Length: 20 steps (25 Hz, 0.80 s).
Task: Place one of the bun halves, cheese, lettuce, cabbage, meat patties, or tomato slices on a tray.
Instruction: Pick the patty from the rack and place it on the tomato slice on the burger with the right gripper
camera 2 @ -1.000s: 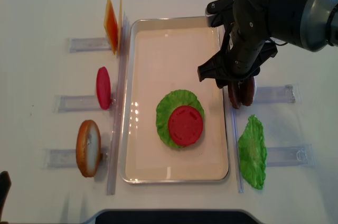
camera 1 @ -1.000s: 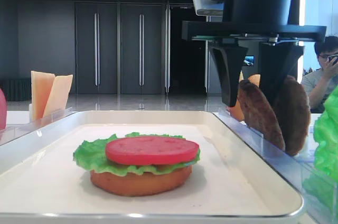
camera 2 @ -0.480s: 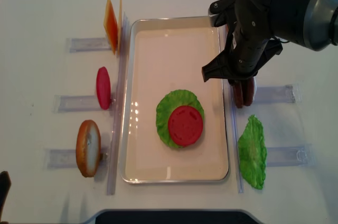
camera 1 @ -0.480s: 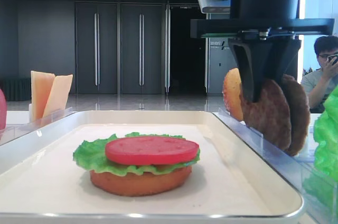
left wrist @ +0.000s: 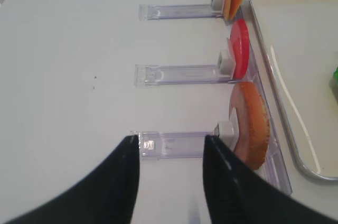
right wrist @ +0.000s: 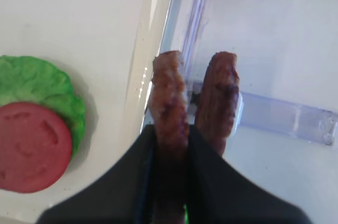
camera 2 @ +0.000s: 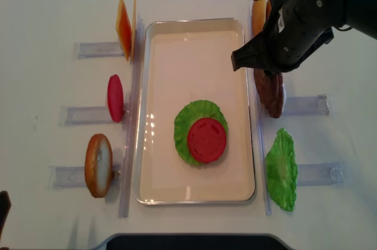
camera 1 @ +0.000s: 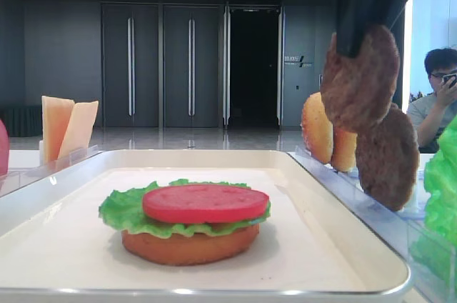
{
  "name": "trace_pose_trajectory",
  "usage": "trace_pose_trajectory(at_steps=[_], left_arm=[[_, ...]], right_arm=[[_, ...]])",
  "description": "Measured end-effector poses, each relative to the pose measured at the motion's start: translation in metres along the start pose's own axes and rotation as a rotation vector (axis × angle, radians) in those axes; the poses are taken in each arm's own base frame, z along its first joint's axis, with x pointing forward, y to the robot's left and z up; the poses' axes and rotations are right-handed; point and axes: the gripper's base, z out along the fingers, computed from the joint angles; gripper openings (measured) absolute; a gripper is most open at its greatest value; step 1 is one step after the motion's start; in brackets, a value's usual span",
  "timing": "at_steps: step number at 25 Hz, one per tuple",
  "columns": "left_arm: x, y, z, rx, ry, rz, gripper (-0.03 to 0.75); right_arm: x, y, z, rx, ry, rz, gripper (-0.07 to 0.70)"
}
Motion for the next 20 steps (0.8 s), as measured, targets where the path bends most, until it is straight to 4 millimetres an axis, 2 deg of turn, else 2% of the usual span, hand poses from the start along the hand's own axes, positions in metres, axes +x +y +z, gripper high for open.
trace_pose_trajectory(at_steps=[6, 12, 17, 20], left_arm=[[0.000, 0.000, 0.000, 0.000, 0.000, 0.000, 0.307], [0.000, 0.000, 0.000, 0.000, 0.000, 0.000, 0.307], [0.000, 0.000, 0.000, 0.000, 0.000, 0.000, 0.307], [0.000, 0.000, 0.000, 0.000, 0.000, 0.000, 0.307]], right_arm=[[0.017, 0.000, -0.039, -0.095, 0.010, 0.009, 0.124], [0.031, 0.012, -0.055, -0.168, 0.030, -0.012, 0.124], [0.047, 0.041, -0.063, -0.233, 0.045, -0.112, 0.124], [0.056, 0.064, -0.068, -0.362, 0.047, -0.218, 0.124]])
